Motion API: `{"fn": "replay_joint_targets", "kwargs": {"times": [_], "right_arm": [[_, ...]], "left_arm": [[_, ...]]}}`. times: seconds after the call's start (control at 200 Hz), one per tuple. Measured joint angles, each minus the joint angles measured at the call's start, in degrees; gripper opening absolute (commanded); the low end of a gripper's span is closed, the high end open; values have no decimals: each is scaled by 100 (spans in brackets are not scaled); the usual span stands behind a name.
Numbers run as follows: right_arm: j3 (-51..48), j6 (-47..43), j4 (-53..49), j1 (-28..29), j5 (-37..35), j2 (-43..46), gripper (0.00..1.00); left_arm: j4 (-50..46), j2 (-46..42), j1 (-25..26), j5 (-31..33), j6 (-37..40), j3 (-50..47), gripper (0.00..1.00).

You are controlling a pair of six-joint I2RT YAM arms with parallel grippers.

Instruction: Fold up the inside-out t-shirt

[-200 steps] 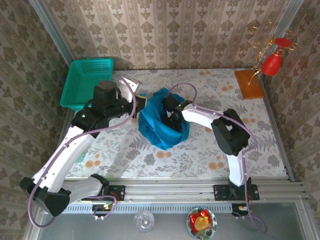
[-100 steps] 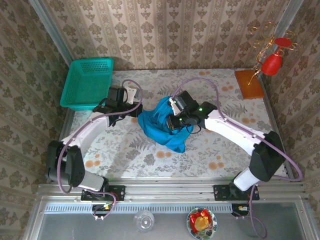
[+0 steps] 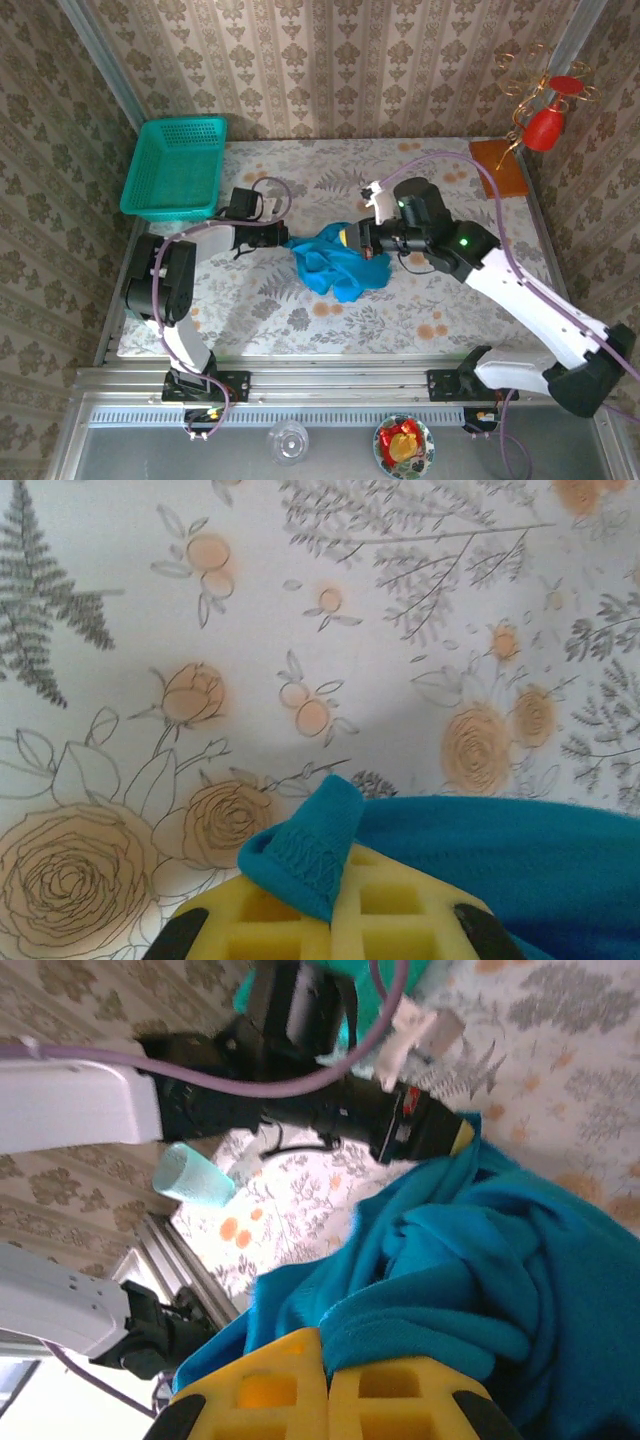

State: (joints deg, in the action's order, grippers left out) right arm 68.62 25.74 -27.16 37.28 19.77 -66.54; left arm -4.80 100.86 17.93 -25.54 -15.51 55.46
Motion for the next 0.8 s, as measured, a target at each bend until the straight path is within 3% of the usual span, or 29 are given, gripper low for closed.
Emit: {"fn": "replay_joint_targets", "kwargs": {"times": [0.11,0.255,0.52,0.72,0.8], "right_arm": [[-232,2,39,-153,-483,568,0],[-612,24,-66,-442,-1703,1370,0],[-1620,422,-549,-1086,-3578,2345,0],[-2704,929,-590,-1403,-3661,2273,0],[-3143,1097,-348,-1432,-3220,1878,7]], "left_arm": [[164,0,-125,-90,-87,-195,0],[289,-201,-382,-186,-188,-551,0],[308,-1484,-916,-310,-442,-973,0],[103,-2365,-1060,-101,-535,-973,0],[-33,-2498,-1062,-9,-553,-973,20]]}}
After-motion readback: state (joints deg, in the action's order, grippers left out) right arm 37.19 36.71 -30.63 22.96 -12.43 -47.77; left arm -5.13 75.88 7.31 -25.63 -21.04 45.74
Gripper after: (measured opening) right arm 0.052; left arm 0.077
